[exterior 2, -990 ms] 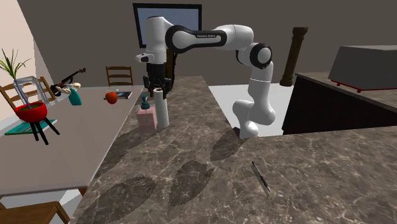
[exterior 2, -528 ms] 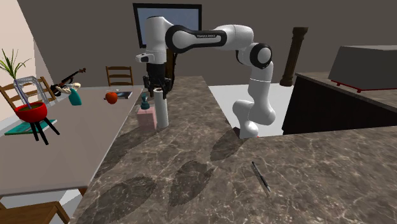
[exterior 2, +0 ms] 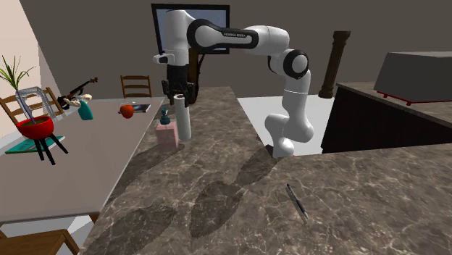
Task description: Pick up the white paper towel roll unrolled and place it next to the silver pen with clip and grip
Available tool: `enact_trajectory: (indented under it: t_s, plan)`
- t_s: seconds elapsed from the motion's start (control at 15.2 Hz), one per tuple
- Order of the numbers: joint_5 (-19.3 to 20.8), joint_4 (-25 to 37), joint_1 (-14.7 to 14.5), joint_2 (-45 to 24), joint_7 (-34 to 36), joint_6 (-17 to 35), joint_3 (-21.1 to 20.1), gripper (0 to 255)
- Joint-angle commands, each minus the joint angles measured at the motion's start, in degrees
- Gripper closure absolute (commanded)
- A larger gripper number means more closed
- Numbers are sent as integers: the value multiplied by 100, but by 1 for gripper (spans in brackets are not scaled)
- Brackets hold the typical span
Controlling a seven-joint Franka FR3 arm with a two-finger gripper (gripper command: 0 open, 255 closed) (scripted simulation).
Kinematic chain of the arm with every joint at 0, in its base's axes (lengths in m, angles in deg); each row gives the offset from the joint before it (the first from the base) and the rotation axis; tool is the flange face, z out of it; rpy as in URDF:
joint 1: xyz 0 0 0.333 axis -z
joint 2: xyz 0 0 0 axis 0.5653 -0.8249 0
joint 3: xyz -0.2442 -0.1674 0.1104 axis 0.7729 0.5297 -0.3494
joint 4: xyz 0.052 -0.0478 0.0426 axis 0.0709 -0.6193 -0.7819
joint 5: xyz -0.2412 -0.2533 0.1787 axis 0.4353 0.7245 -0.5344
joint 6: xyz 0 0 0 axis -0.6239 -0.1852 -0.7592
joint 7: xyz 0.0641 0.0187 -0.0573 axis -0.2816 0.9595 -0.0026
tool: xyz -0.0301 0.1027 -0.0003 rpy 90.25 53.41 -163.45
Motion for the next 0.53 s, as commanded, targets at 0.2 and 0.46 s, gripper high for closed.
enact_trajectory:
  t_s: [0.2, 0.46]
  plan:
    - [-55, 313, 6, -100, -41, -231, 26, 0]
    - [-218, 1484, 154, -724, -1656, -1356, 347, 0]
